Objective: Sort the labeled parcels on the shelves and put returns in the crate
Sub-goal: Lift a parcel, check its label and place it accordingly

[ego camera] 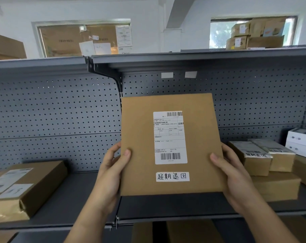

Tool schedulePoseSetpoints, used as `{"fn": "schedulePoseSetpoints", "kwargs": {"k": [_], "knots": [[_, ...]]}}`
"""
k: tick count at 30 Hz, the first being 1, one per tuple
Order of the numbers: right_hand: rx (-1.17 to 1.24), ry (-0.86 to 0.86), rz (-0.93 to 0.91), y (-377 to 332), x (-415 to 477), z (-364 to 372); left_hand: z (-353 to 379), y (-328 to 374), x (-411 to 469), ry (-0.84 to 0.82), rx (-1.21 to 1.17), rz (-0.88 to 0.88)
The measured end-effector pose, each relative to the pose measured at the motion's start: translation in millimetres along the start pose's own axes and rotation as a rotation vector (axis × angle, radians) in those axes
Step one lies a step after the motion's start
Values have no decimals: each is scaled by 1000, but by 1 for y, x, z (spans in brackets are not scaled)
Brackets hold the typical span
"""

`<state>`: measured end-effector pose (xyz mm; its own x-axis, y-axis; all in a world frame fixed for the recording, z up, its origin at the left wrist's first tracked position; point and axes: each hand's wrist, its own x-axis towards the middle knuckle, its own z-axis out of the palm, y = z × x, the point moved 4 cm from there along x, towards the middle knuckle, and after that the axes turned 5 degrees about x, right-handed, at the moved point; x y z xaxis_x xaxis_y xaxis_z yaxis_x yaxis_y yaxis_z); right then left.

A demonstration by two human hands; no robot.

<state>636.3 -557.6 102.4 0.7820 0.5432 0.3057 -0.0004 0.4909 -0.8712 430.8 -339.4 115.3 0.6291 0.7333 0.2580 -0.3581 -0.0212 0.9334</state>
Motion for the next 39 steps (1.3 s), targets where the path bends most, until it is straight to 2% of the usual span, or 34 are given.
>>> {"fn": "schedulePoseSetpoints", "kwargs": {"k": [25, 34, 39], "knots": [[38, 1, 37, -8, -13, -6, 9, 4, -19, 16, 53, -12], [61, -227, 167, 31, -8, 59, -54, 13, -76, 322, 103, 54], [123, -434, 310, 68, -23, 124, -105, 32, -141, 609, 166, 75]]}}
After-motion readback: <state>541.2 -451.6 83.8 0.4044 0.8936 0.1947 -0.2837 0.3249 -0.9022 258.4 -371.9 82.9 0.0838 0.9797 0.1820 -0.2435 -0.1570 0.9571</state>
